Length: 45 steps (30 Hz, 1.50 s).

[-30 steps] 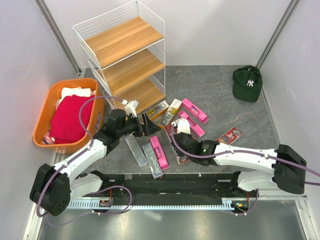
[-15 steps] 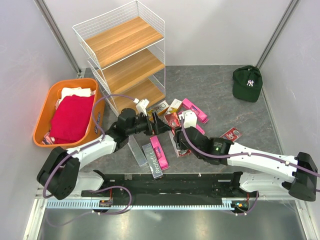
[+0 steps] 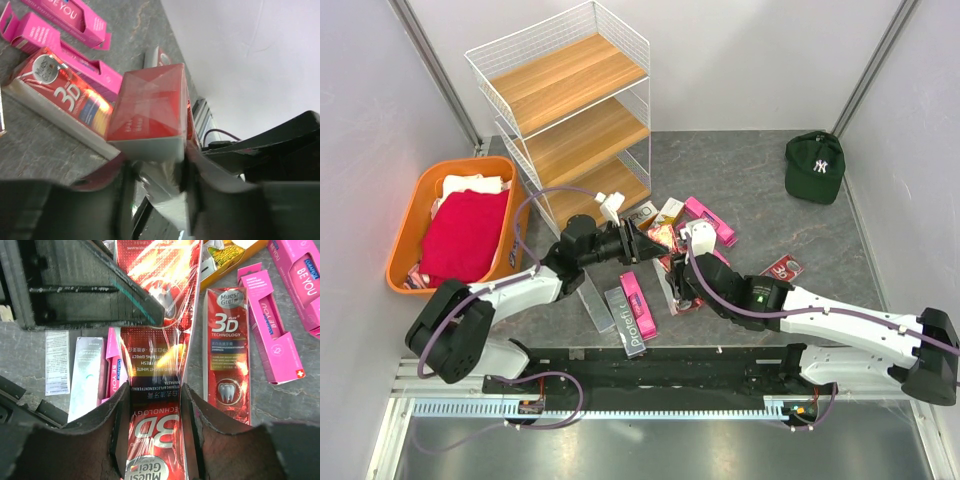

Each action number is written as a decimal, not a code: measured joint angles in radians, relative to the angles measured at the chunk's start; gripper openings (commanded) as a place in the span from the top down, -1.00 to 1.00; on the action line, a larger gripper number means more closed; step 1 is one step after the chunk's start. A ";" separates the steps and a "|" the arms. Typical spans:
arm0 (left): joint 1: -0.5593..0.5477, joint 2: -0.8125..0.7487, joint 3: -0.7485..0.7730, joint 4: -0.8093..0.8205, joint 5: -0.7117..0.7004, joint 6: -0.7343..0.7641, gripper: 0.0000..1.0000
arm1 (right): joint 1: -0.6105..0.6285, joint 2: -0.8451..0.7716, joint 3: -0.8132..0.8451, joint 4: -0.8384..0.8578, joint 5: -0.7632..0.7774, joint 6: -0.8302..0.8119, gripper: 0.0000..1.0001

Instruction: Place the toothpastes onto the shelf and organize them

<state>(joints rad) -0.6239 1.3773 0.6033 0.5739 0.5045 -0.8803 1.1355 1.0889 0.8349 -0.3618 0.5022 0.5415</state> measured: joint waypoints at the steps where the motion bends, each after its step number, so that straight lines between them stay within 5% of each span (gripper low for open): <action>1: 0.000 0.002 0.000 0.012 0.001 -0.011 0.45 | 0.000 -0.001 0.000 0.001 0.005 -0.002 -0.03; 12: 0.031 -0.054 -0.010 0.000 -0.001 -0.027 0.49 | 0.001 -0.001 0.019 0.079 -0.008 -0.022 -0.94; 21: 0.343 -0.314 -0.159 -0.008 0.033 -0.071 0.49 | -0.117 -0.010 0.043 0.177 -0.142 0.005 -0.96; 29: 0.581 -0.620 -0.339 -0.007 0.053 -0.232 0.50 | -0.341 -0.016 -0.150 0.484 -0.554 0.211 -0.96; 35: 0.663 -0.724 -0.379 -0.019 0.052 -0.317 0.51 | -0.348 0.037 -0.238 0.736 -0.744 0.365 -0.96; 45: 0.673 -0.632 -0.407 0.057 0.074 -0.404 0.52 | -0.339 0.164 -0.264 1.011 -0.866 0.510 -0.93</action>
<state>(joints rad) 0.0490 0.7448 0.1963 0.6312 0.5789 -1.2839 0.7963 1.2533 0.5709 0.6487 -0.3641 1.0519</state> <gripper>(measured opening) 0.376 0.980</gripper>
